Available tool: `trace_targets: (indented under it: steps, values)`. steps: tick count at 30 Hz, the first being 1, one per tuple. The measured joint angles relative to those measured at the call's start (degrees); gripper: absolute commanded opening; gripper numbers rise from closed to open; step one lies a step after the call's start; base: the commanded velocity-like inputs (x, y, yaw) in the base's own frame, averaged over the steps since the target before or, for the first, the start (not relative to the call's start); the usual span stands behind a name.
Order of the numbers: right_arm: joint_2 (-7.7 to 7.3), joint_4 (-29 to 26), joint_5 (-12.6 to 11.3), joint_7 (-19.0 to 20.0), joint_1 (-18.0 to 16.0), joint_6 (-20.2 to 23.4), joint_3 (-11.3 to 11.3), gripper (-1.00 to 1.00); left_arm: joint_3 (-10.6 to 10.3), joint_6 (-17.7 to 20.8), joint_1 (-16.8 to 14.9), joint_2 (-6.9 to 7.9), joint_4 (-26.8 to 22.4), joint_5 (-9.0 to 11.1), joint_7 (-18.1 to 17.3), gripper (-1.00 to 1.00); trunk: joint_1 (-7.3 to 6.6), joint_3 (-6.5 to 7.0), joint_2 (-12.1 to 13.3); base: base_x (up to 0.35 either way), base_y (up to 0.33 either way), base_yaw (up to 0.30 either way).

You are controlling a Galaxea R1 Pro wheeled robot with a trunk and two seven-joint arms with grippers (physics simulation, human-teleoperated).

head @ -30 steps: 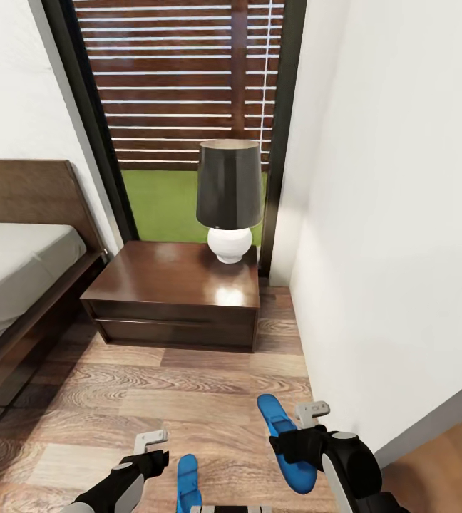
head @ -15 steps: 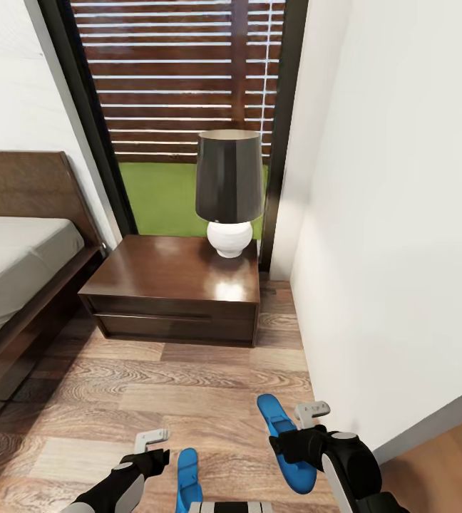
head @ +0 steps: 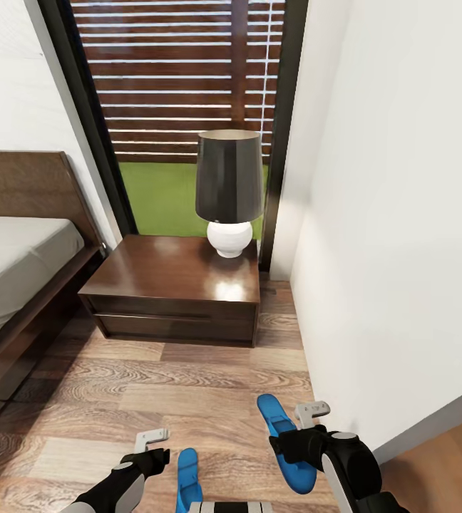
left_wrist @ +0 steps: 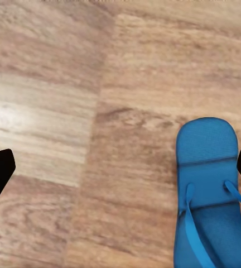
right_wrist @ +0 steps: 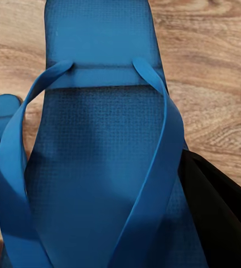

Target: In the bedroom, move the book from the bed onto either nightstand, and place the two sandals side by side next to the bed.

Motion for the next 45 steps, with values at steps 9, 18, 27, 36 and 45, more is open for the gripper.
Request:
trace_targets:
  steps: [9, 18, 27, 36, 45]
  values:
    - [0.00, 0.0, 0.0, 0.0, 0.0, 0.0, 0.0, -1.00, 0.0, 0.0, 0.0, -0.05, 0.0, -0.1, -0.1, 1.00, 0.00, 0.00, 0.0, 0.000, 0.000, 0.000]
    - [0.00, 0.0, 0.0, 0.0, 0.0, 0.0, 0.0, -1.00, -0.1, 0.2, 0.0, -0.94, 0.1, -0.1, -0.4, 1.00, 0.00, 0.00, 0.0, 0.000, 0.000, 0.000]
    - [0.00, 0.1, 0.0, 0.0, 0.0, 0.0, 0.0, -1.00, -0.1, 0.4, 0.0, -1.32, 0.2, -0.2, -0.6, 1.00, 0.00, 0.00, 0.0, 0.000, 0.000, 0.000]
    - [0.00, 0.0, 0.0, 0.0, 0.0, 0.0, 0.0, -1.00, -0.1, 0.7, 0.0, -1.98, 0.3, -0.2, -0.8, 1.00, 0.00, 0.00, 0.0, 0.000, 0.000, 0.000]
    - [0.00, 0.1, -0.1, 0.0, 0.0, 0.0, 0.0, -1.00, -0.1, 0.7, 0.0, -2.11, 0.3, -0.2, -0.9, 1.00, 0.00, 0.00, 0.0, 0.000, 0.000, 0.000]
